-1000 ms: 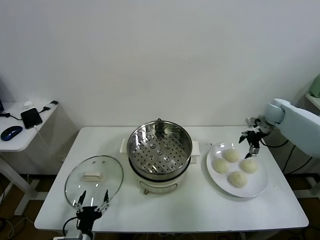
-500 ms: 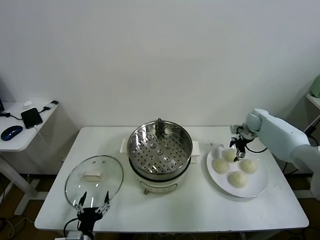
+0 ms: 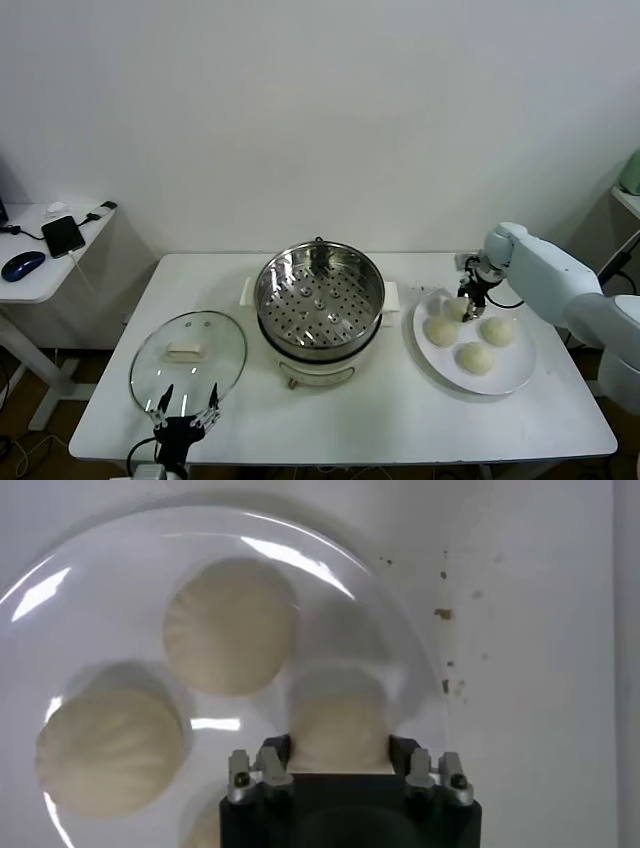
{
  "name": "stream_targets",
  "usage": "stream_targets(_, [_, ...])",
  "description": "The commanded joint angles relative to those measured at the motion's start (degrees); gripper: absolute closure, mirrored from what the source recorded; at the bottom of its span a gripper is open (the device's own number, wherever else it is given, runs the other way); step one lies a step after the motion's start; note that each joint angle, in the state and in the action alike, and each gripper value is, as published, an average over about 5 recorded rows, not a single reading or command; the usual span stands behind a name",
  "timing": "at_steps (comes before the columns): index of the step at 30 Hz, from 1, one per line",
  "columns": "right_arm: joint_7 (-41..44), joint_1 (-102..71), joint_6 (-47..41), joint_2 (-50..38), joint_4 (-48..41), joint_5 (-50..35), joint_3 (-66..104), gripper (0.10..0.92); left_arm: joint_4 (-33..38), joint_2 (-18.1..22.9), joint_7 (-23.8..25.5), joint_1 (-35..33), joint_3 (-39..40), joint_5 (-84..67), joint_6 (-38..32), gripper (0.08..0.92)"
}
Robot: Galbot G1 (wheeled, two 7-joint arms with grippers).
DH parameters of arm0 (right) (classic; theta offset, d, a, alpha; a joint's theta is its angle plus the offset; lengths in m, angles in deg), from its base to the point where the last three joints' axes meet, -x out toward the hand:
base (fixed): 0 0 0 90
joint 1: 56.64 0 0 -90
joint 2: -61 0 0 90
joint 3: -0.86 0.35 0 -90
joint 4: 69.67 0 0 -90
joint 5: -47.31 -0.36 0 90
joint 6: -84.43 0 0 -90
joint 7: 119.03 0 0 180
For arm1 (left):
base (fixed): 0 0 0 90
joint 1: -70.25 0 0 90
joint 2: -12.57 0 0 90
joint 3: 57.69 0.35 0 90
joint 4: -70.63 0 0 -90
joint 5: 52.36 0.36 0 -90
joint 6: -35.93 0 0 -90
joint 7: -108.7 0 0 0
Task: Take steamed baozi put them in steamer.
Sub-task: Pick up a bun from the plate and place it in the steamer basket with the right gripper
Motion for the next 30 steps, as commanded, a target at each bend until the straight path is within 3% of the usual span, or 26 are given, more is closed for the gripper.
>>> stream_targets(1, [1.9,19.0,0.1,-2.3,14.6,-11.3,-15.3,0.389,0.5,0.0,0.0,-0.1,0.3,0.1,0.1,0.177])
stream_targets(5, [3.5,34.7,3.9,1.6,23.3,-19.9,-24.5,0.389,1.2,0.2,0.0,0.1,0.7,0.2,0.4,0.177])
stream_targets(8, [3.9,41.7,7.8,6.3,30.5,-21.8,-27.0,0.389,1.5,0.3,0.0,0.3,1.0,0.3,0.5,0.177])
stream_targets(13, [2.8,45.2,15.6,13.2,42.1,-20.1,-27.6,0.389,1.1,0.3,0.0,0.7,1.4,0.5,0.6,0.177])
stream_targets(16, [1.0,42.0,24.3,15.6,44.4,-12.5,-27.2,0.389,0.9,0.4,0.0,0.8,1.8,0.9,0.5,0.177])
stream_targets(22, [-1.0,28.3,41.5,18.5,34.2,5.4,-22.5,0.389,0.9,0.3,-0.1,0.5,2.2,1.1,0.3,0.177])
stream_targets(30, [-3.2,14.8,47.4,23.2,16.6,17.1,-14.6,0.389,0.8,0.2,-0.3,0.1,2.3,1.4,0.1,0.177])
